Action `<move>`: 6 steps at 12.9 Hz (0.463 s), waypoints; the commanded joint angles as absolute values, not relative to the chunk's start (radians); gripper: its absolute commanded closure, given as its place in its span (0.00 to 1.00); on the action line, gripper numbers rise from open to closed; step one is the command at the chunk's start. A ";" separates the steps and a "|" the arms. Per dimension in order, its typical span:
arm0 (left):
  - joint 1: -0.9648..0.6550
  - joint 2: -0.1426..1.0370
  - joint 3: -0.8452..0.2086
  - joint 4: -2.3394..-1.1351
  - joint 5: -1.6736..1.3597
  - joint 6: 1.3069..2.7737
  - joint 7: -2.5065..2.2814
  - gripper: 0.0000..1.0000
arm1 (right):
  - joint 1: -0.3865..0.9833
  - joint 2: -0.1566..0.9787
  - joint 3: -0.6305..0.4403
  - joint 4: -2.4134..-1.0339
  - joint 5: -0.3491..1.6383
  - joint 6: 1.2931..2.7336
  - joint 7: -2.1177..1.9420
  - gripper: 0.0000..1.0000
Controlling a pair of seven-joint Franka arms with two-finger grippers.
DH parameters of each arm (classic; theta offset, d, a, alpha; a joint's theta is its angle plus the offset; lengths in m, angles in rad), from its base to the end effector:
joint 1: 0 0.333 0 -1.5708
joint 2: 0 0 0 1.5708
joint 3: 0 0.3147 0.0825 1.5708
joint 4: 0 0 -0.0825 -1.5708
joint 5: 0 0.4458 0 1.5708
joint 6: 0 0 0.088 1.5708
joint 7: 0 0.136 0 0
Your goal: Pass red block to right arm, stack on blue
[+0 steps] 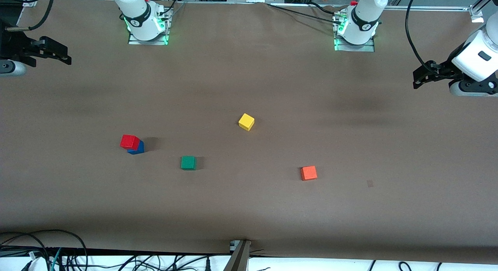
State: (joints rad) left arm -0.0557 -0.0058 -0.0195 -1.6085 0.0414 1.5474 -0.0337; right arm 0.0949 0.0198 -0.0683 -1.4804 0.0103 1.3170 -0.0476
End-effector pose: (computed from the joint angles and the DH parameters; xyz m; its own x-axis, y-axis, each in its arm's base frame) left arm 0.6079 -0.0401 0.5759 0.9977 -0.0404 -0.0538 -0.0428 -0.9981 -0.0433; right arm 0.5891 0.0176 0.6100 0.9804 0.0760 -0.1815 0.0741 -0.9971 -0.0176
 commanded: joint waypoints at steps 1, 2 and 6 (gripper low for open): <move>-0.057 0.005 -0.041 -1.578 0.029 1.537 -0.046 0.00 | 0.094 0.012 -0.057 -1.489 -0.008 1.307 -0.031 0.00; -0.057 0.005 -0.041 -1.578 0.031 1.537 -0.046 0.00 | 0.092 0.021 -0.057 -1.488 -0.008 1.307 -0.032 0.00; -0.057 0.005 -0.041 -1.578 0.028 1.537 -0.045 0.00 | 0.087 0.041 -0.066 -1.447 -0.008 1.299 -0.040 0.00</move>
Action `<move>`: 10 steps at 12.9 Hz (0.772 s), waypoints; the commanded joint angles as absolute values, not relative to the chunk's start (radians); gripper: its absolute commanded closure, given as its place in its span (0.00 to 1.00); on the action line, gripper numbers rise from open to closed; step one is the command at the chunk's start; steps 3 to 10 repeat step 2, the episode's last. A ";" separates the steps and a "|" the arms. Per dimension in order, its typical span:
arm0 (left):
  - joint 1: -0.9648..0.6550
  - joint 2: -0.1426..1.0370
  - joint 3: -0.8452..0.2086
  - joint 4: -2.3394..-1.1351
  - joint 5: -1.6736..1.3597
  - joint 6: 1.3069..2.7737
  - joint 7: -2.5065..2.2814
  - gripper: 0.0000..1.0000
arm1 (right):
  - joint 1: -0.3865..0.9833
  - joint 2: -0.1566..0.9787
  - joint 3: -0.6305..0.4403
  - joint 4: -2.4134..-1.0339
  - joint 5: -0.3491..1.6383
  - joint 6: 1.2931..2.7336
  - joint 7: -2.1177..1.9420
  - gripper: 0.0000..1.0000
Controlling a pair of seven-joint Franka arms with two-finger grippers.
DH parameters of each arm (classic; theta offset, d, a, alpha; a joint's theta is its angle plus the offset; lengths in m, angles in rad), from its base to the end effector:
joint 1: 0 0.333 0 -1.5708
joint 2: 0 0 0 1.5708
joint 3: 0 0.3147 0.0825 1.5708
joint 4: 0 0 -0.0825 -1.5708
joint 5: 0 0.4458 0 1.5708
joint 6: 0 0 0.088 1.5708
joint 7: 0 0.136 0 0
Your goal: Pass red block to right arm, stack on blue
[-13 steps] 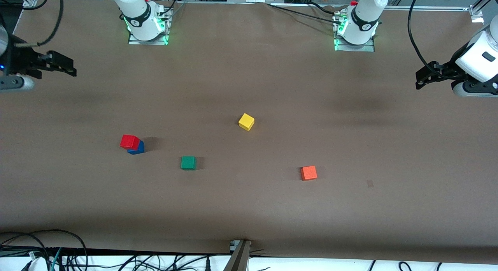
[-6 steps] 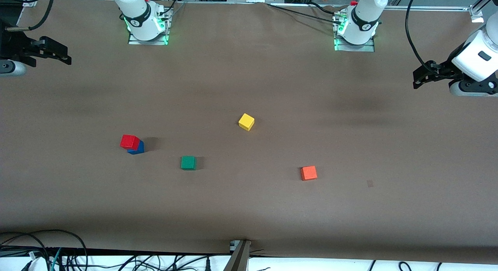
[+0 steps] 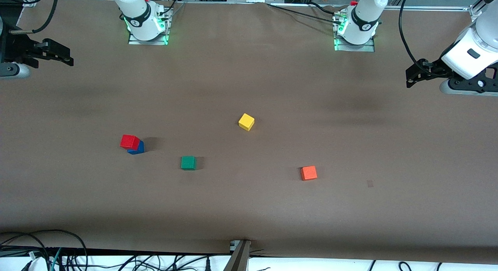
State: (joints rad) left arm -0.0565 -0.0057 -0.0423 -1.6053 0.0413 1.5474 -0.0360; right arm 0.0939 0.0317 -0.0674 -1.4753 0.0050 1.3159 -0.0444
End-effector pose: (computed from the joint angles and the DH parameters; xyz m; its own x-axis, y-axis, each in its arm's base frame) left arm 0.6071 -0.0545 0.5775 0.9968 -0.0617 -0.0506 -0.0639 -0.9970 -0.0434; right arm 0.5924 0.0171 0.6055 0.9793 0.0712 -0.1896 0.0704 -0.9975 -0.0113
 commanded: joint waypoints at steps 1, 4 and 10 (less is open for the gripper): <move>-0.057 0.005 -0.041 -1.577 0.028 1.537 -0.040 0.00 | 0.089 0.041 -0.066 -1.447 -0.006 1.299 -0.040 0.00; -0.057 0.005 -0.041 -1.577 0.023 1.537 -0.038 0.00 | 0.089 0.041 -0.066 -1.447 -0.006 1.299 -0.040 0.00; -0.057 0.005 -0.041 -1.577 0.023 1.537 -0.038 0.00 | 0.089 0.041 -0.066 -1.447 -0.006 1.299 -0.040 0.00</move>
